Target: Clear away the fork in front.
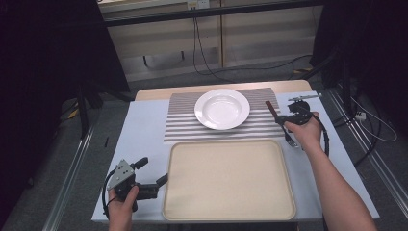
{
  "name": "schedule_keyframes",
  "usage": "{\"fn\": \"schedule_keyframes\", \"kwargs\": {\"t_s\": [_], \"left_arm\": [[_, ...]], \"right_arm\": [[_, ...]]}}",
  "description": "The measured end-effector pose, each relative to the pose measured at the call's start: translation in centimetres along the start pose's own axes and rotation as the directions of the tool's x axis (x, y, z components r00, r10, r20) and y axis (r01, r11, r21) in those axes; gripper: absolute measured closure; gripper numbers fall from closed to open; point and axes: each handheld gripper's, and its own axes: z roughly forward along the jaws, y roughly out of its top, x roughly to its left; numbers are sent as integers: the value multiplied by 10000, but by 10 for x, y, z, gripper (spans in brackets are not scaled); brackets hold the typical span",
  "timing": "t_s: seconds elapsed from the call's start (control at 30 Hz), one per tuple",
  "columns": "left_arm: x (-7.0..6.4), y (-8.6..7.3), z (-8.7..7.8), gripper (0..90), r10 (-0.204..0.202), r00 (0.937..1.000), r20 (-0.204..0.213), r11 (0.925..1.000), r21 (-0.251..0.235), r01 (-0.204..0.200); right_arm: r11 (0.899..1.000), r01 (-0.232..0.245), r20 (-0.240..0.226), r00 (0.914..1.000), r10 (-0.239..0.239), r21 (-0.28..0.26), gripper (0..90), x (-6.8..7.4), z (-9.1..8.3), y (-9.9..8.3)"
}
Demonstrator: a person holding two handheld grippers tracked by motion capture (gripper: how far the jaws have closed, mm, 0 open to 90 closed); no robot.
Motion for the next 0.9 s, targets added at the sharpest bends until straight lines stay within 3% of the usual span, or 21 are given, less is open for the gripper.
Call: {"fn": "schedule_keyframes", "kwargs": {"t_s": [0.13, 0.4, 0.7, 0.9], "left_arm": [[0, 1, 1, 27, -11, 10000, 49, 10000, -73, 11], [-2, 2, 2, 29, 25, 10000, 65, 10000, -35, -24], [-2, 2, 3, 29, -98, 9999, 34, 9999, -60, 98], [-3, 2, 2, 28, -54, 10000, 40, 10000, -1, 54]], "right_arm": [[9979, -216, -352, 9992, 195, -613, 784, 2, -13, -4], [9855, -65, -1250, 9920, -149, -1695, 784, 26, -38, -18], [9686, 265, -2149, 9732, -814, -2472, 784, 62, -55, -33], [9614, 337, -2457, 9638, -1035, -2729, 784, 78, -59, -46]]}}
